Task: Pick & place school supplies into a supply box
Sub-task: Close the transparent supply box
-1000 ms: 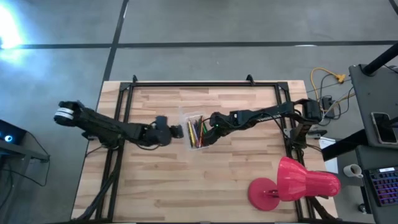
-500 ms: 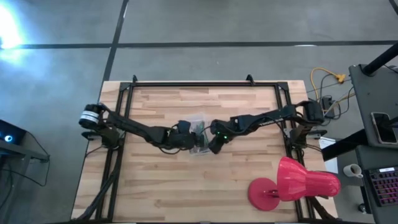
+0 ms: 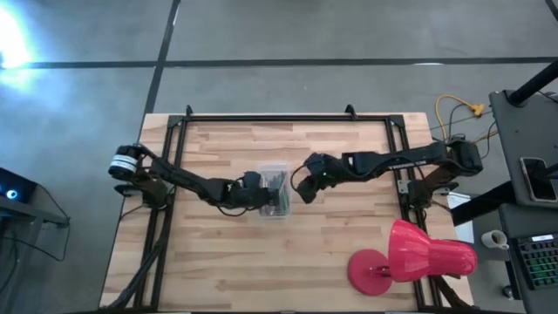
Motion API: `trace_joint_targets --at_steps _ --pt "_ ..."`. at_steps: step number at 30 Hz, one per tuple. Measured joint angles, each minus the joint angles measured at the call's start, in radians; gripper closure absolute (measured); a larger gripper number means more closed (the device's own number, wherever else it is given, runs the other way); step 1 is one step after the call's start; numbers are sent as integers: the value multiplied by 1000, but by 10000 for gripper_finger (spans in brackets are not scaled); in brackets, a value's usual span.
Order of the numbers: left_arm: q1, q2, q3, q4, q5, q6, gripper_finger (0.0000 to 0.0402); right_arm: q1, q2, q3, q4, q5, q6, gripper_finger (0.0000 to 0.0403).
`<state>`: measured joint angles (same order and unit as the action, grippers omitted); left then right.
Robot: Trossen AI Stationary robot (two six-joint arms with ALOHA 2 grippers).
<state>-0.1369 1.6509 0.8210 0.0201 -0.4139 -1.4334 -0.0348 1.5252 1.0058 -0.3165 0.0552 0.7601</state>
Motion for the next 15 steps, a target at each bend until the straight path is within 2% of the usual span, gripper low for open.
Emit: trace_joint_targets --at_steps 5,10,15 --pt "-2 0 -4 -25 98 -1 401 6 102 0 88 -12 49 344" --pt "-20 -6 -2 -43 103 -1 401 4 213 -1 91 -13 111 344" --pt "-28 -5 -2 -48 111 -8 401 4 284 -2 199 -87 144 344"
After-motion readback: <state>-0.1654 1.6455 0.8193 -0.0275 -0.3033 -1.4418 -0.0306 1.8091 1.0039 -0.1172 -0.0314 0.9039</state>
